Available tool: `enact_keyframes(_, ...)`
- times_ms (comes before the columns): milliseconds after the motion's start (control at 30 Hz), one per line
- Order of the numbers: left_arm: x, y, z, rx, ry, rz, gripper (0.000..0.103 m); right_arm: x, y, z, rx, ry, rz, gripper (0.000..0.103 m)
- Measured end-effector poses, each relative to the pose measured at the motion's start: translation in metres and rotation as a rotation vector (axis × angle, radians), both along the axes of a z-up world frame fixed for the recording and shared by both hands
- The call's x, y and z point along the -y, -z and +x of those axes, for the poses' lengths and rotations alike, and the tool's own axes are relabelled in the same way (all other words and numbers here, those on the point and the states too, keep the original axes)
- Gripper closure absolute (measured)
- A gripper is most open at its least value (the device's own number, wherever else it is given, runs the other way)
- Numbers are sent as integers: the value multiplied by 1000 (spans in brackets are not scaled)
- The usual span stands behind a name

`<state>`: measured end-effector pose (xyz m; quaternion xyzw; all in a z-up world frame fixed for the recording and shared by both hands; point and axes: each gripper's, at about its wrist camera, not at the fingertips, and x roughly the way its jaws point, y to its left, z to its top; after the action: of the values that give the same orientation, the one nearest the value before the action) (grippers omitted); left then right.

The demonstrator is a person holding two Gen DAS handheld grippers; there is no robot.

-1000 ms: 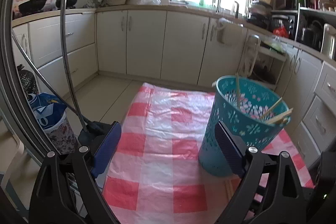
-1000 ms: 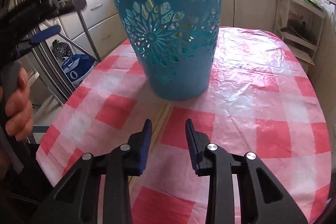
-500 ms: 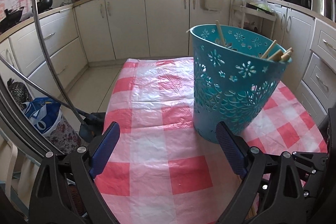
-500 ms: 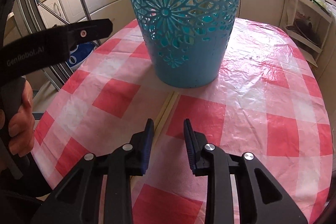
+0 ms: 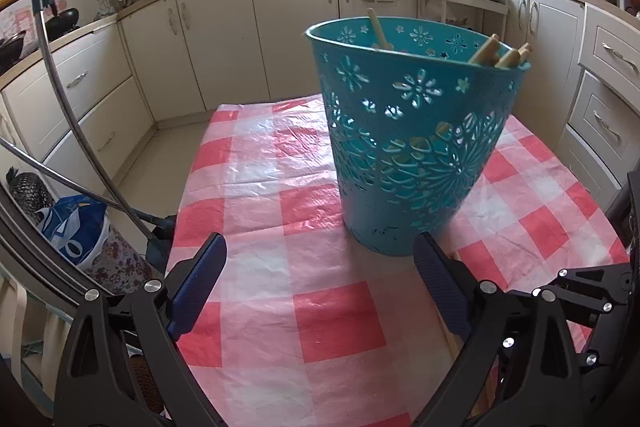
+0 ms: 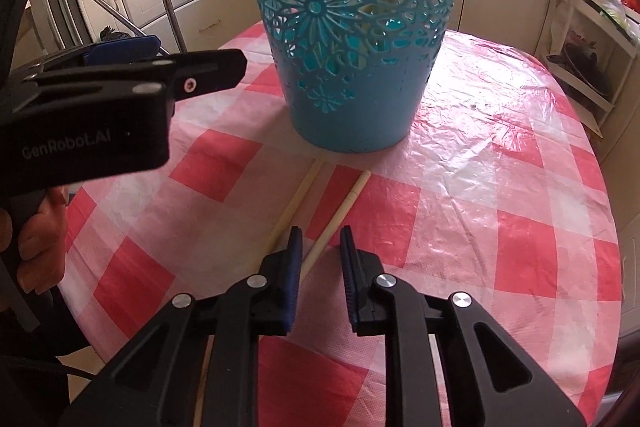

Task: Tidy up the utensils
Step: 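Return both grippers to the remaining loose sticks beside the basket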

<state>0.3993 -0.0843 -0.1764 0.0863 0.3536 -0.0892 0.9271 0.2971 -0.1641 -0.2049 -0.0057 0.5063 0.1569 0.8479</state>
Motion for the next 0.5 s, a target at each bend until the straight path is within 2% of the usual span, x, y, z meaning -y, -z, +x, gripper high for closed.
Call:
enact_keyframes(200,11,9,1,-55,41,16,12,13,-1,1,-8,14,-30,84)
enact_keyframes(500,41,37,1,-220,128,10,12,36,-2,4,-26,48,-65,85)
